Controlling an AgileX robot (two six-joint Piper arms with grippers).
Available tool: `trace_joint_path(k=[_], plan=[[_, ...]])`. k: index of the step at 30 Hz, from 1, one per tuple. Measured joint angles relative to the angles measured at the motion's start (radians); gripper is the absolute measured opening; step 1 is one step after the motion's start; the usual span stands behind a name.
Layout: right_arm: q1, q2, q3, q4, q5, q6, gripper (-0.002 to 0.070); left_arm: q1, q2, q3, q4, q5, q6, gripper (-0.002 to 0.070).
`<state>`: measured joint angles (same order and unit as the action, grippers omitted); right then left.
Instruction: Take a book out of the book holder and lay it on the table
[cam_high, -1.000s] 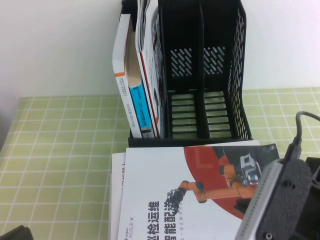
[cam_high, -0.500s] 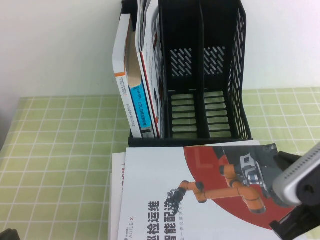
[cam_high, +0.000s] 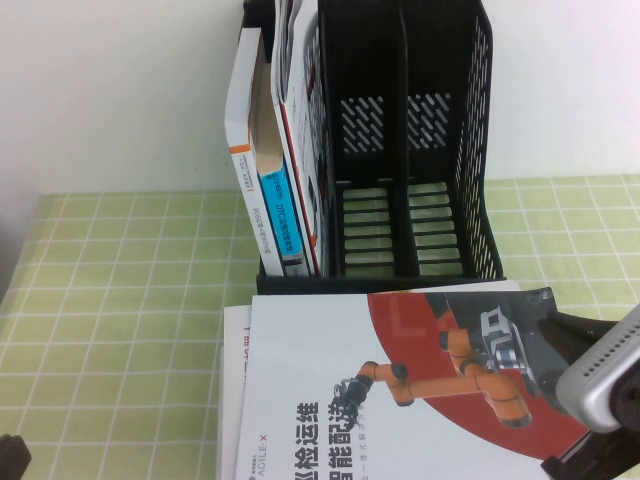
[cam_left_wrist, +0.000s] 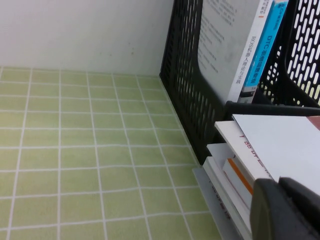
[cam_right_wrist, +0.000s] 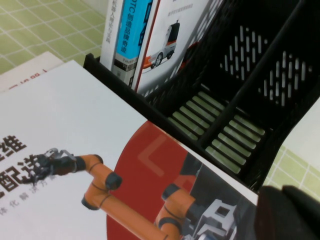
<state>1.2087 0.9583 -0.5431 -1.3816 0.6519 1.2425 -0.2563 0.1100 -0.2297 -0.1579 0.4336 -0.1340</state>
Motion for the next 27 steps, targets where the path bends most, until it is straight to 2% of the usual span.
trace_joint_path(k=[11,16,27], plan=[[0.000,0.000,0.000,0.000,0.000,-0.016,-0.0001,0.000,0.000,0.000,0.002,0.022,0.000,-0.0003],[0.000,0.000,0.000,0.000,-0.001,-0.016,-0.0001,0.000,0.000,0.005,0.022,-0.006,0.052,-0.0003],[0.000,0.000,0.001,0.000,-0.001,-0.016,-0.0001,0.000,-0.072,0.232,0.052,-0.118,0.090,-0.0003]])
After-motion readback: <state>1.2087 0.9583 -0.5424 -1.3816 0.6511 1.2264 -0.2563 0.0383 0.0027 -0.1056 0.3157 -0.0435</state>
